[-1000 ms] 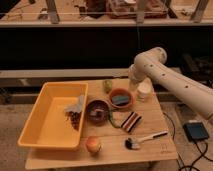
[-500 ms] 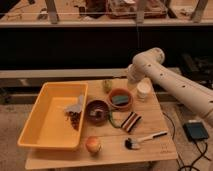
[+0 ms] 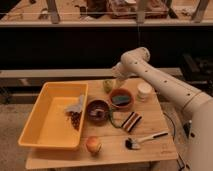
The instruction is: Place banana in purple bowl
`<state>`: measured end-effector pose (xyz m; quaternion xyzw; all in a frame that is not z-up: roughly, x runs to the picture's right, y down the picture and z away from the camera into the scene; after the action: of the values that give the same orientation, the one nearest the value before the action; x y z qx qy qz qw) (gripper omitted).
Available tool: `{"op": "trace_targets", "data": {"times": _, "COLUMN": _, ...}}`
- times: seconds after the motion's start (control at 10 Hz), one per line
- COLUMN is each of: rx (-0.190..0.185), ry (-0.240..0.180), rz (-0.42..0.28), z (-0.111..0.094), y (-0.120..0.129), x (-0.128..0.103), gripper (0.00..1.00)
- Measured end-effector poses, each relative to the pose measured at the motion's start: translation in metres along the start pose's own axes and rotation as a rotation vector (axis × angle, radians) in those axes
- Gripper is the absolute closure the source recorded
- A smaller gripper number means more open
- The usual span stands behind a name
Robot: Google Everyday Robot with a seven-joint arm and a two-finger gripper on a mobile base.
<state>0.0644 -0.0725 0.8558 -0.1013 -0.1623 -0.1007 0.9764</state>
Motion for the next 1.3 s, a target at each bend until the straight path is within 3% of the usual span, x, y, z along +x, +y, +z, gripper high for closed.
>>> {"op": "trace_targets", "data": {"times": 0.4, "rx": 0.025, "ry": -0.084, "rz": 0.007, "z": 0.024, "y": -0.008, "x": -0.001, "gripper": 0.35}}
{"op": "trace_targets", "data": {"times": 0.9, "rx": -0.023, "ry": -0.137, "rz": -0.037, "z": 0.062, "y": -0.01, "x": -0.033, "gripper": 0.35}}
{"op": "trace_targets", "data": {"times": 1.0, "rx": -0.035, "ry": -0.138, "rz": -0.041, "z": 0.067, "y": -0.008, "x": -0.035, "gripper": 0.39}}
{"op": "trace_targets", "data": {"times": 1.3, "rx": -0.065, "ry": -0.122, "rz": -0.038, "z": 0.082, "y": -0.002, "x": -0.032, "gripper": 0.67}}
